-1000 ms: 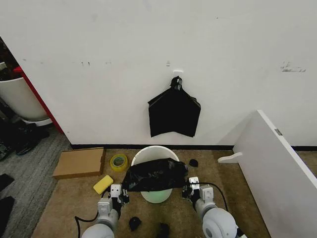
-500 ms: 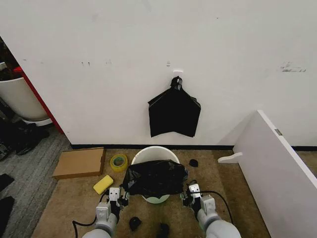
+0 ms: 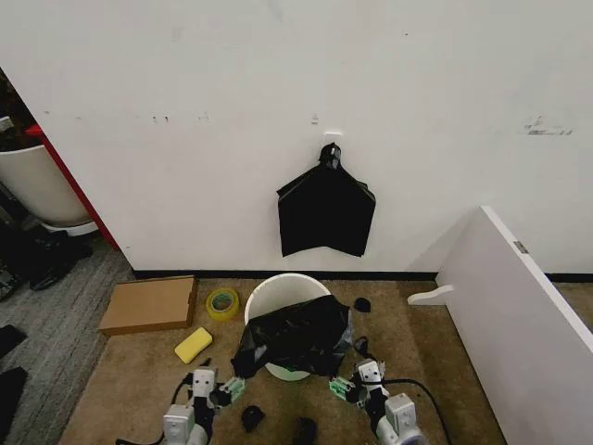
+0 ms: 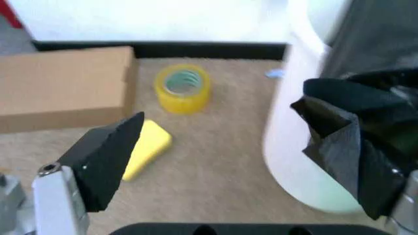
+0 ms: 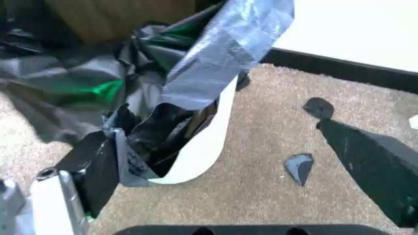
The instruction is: Place the garbage bag over the trash bin.
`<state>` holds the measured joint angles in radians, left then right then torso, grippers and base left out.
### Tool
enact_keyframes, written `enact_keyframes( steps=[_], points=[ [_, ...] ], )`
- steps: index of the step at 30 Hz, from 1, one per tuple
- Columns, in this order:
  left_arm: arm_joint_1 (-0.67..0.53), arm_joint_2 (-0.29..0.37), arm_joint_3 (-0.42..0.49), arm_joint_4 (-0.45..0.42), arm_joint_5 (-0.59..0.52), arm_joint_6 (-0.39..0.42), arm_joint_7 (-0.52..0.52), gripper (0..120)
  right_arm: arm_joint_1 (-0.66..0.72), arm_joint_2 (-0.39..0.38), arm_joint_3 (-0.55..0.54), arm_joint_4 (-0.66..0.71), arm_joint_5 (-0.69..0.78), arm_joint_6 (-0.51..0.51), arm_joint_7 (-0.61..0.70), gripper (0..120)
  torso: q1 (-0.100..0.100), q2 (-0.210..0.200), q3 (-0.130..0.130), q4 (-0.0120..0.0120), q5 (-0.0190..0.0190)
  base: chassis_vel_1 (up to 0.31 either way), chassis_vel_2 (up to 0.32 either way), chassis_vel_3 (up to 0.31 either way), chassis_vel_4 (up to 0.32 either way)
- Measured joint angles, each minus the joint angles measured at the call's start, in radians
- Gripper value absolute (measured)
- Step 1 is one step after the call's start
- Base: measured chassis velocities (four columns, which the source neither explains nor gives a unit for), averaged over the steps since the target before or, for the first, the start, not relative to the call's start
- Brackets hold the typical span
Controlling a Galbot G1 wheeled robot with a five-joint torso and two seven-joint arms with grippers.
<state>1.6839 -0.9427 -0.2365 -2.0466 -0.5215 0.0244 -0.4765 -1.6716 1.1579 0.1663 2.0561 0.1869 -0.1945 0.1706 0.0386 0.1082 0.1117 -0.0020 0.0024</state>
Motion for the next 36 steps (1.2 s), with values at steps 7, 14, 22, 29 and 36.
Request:
enact_keyframes(
  steps=[7, 14, 22, 29, 36],
  points=[
    [-0.036, 0.025, -0.080, 0.022, -0.064, -0.006, 0.000, 100, 0.001, -0.001, 0.024, -0.018, -0.032, 0.038, 0.000, 100, 0.000, 0.000, 0.000, 0.0000, 0.0000, 0.000, 0.000, 0.000, 0.000],
    [-0.054, 0.047, -0.111, 0.041, -0.094, -0.001, 0.016, 100, -0.016, -0.026, 0.045, -0.018, -0.042, 0.052, 0.000, 100, 0.000, 0.000, 0.000, 0.0000, 0.0002, 0.000, 0.000, 0.000, 0.000],
    [-0.041, 0.009, -0.062, 0.028, -0.058, -0.020, 0.024, 100, -0.043, -0.029, 0.056, 0.013, -0.094, 0.057, 0.006, 100, 0.000, 0.000, 0.000, 0.0000, 0.0001, 0.000, 0.000, 0.000, 0.000],
    [-0.043, 0.001, -0.033, 0.039, -0.042, -0.043, 0.029, 100, -0.018, -0.031, 0.121, 0.033, -0.041, 0.003, 0.070, 100, 0.000, 0.000, 0.000, 0.0000, 0.0004, 0.000, 0.000, 0.000, 0.000],
    [-0.043, 0.001, -0.012, 0.044, 0.012, -0.102, 0.067, 100, -0.017, -0.047, 0.144, 0.144, 0.064, 0.009, 0.020, 100, 0.000, 0.000, 0.000, 0.0000, 0.0001, 0.000, 0.000, 0.000, 0.000]
  ],
)
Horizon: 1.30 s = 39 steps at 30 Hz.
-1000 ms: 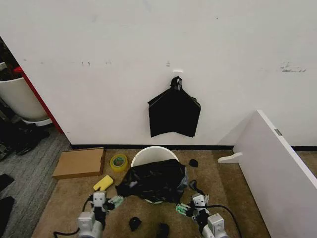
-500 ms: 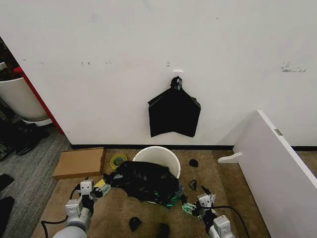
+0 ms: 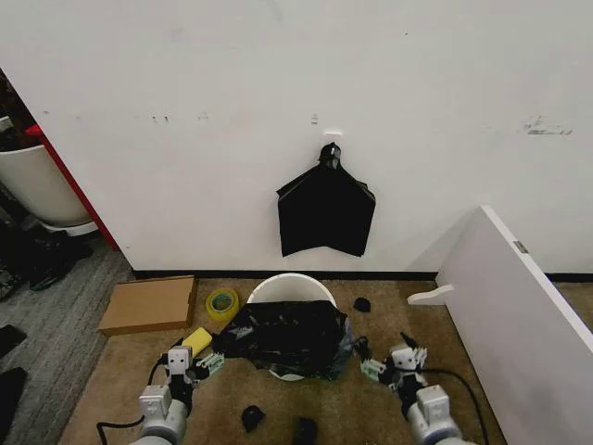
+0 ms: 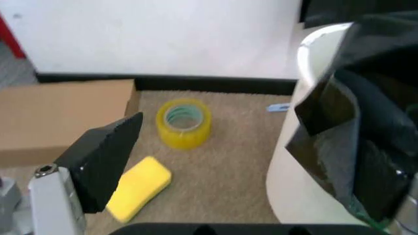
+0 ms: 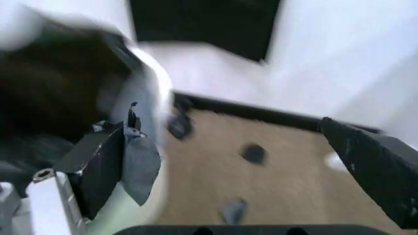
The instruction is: Place the garbage bag over the trash bin.
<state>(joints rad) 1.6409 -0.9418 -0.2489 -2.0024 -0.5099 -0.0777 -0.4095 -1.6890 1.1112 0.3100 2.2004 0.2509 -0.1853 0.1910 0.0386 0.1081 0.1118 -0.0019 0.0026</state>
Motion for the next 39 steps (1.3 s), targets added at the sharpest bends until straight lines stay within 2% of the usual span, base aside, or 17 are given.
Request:
enact_keyframes(
  steps=[4, 9, 13, 16, 20, 27, 31, 39],
  points=[
    [0.002, 0.002, 0.005, 0.001, 0.021, -0.011, 0.013, 100, 0.000, -0.013, -0.015, 0.035, 0.020, 0.061, -0.095, 100, 0.000, 0.000, 0.000, -0.0001, -0.0001, 0.000, 0.000, 0.000, 0.000],
    [0.006, 0.003, 0.006, -0.006, 0.055, -0.017, 0.023, 100, 0.072, -0.069, -0.037, 0.005, -0.067, 0.172, -0.263, 100, 0.000, 0.000, 0.000, 0.0001, 0.0002, 0.000, 0.000, 0.000, 0.000],
    [0.014, 0.001, -0.002, -0.009, 0.076, -0.035, 0.033, 100, 0.110, -0.088, -0.053, -0.003, -0.080, 0.189, -0.316, 100, 0.000, 0.000, 0.000, 0.0000, 0.0001, 0.000, 0.000, 0.000, 0.000],
    [0.026, -0.002, -0.011, -0.009, 0.084, -0.047, 0.041, 100, 0.148, -0.098, -0.070, -0.024, -0.149, 0.211, -0.382, 100, 0.000, 0.000, 0.000, 0.0000, 0.0000, 0.000, 0.000, 0.000, 0.000],
    [0.030, -0.006, -0.014, -0.008, 0.059, -0.043, 0.042, 100, 0.195, -0.108, -0.105, -0.061, -0.186, 0.214, -0.397, 100, 0.000, 0.000, 0.000, 0.0000, 0.0000, 0.000, 0.000, 0.000, 0.000],
    [0.038, -0.022, -0.017, -0.011, 0.038, -0.026, 0.044, 100, 0.420, -0.144, -0.264, -0.159, -0.202, 0.187, -0.407, 100, 0.000, 0.000, 0.000, 0.0001, -0.0002, 0.000, 0.000, 0.000, 0.000],
    [0.044, -0.025, -0.022, -0.020, 0.042, -0.025, 0.052, 100, 0.538, -0.133, -0.371, -0.202, -0.254, 0.185, -0.428, 100, 0.000, 0.000, 0.000, 0.0001, -0.0001, 0.000, 0.000, 0.000, 0.000],
    [0.044, -0.024, -0.028, -0.029, 0.050, -0.021, 0.055, 100, 0.646, -0.097, -0.507, -0.272, -0.355, 0.185, -0.476, 100, 0.000, 0.000, 0.000, -0.0001, -0.0001, 0.000, 0.000, 0.000, 0.000]
  ],
)
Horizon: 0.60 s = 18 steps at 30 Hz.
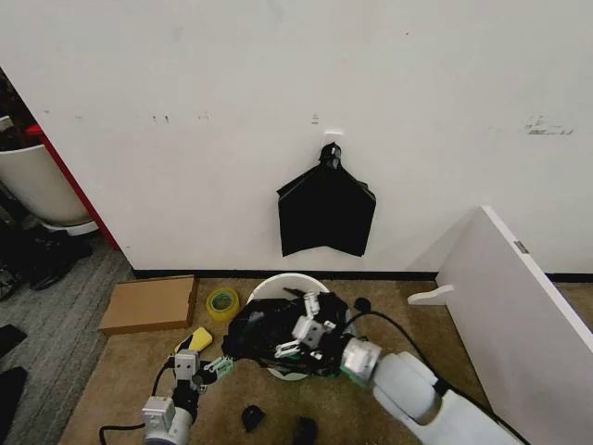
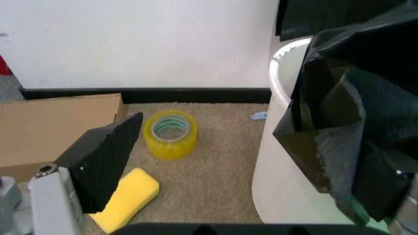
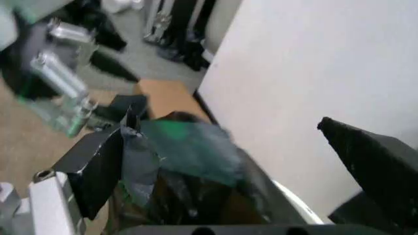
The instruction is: Place the garbage bag over the trash bin.
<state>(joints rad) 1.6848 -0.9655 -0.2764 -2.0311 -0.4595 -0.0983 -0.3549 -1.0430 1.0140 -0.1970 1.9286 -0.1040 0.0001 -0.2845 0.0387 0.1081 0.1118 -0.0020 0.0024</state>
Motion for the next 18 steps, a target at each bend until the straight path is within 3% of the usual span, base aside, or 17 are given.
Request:
enact_keyframes(
  steps=[10, 18],
  points=[
    [0.003, 0.003, 0.007, -0.004, 0.006, 0.001, 0.002, 100, 0.109, 0.073, -0.093, -0.153, -0.149, 0.010, 0.011, 100, 0.000, 0.000, 0.000, 0.0001, 0.0000, 0.000, 0.000, 0.000, 0.000],
    [0.003, 0.004, 0.012, -0.002, 0.006, -0.003, 0.004, 100, 0.177, 0.108, -0.144, -0.192, -0.148, -0.014, 0.036, 100, 0.000, 0.000, 0.000, 0.0000, 0.0001, 0.000, 0.000, 0.000, 0.000]
  ],
)
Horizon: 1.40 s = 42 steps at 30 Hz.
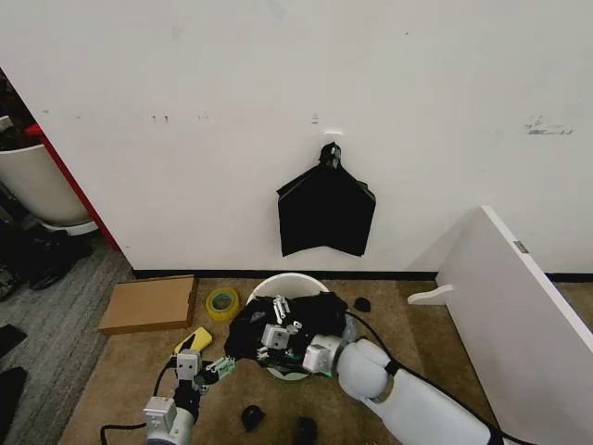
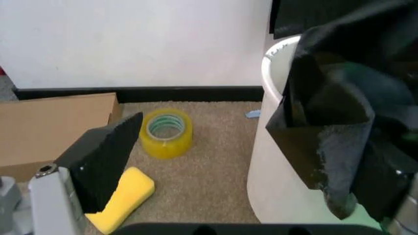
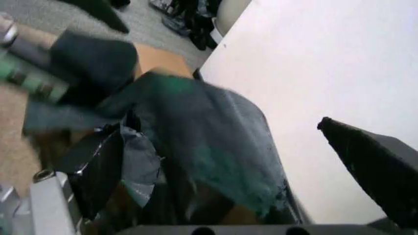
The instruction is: Place the garbage bag over the trash bin.
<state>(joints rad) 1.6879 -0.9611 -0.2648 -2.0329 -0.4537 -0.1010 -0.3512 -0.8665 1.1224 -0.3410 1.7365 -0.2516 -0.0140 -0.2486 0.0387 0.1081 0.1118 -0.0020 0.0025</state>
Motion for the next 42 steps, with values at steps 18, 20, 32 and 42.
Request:
enact_keyframes(
  steps=[18, 20, 32, 42],
  points=[
    [-0.002, 0.012, 0.021, 0.016, 0.092, -0.031, 0.013, 100, 0.113, 0.060, -0.086, -0.054, 0.067, -0.073, 0.050, 100, 0.000, 0.000, 0.000, 0.0001, 0.0002, 0.000, 0.000, 0.000, 0.000],
    [-0.003, 0.012, 0.016, 0.024, 0.088, -0.033, 0.010, 100, 0.119, 0.041, -0.081, -0.030, 0.083, -0.079, 0.040, 100, 0.000, 0.000, 0.000, 0.0001, 0.0001, 0.000, 0.000, 0.000, 0.000],
    [0.007, 0.009, 0.008, 0.024, 0.075, -0.065, 0.020, 100, 0.076, 0.003, -0.029, 0.070, 0.236, -0.075, 0.007, 100, 0.000, 0.000, 0.000, 0.0001, 0.0002, 0.000, 0.000, 0.000, 0.000],
    [0.065, 0.000, 0.010, 0.010, 0.129, -0.111, 0.036, 100, -0.041, -0.036, 0.069, 0.240, 0.461, -0.081, -0.052, 100, 0.000, 0.000, 0.000, -0.0001, 0.0001, 0.000, 0.000, 0.000, 0.000]
  ],
)
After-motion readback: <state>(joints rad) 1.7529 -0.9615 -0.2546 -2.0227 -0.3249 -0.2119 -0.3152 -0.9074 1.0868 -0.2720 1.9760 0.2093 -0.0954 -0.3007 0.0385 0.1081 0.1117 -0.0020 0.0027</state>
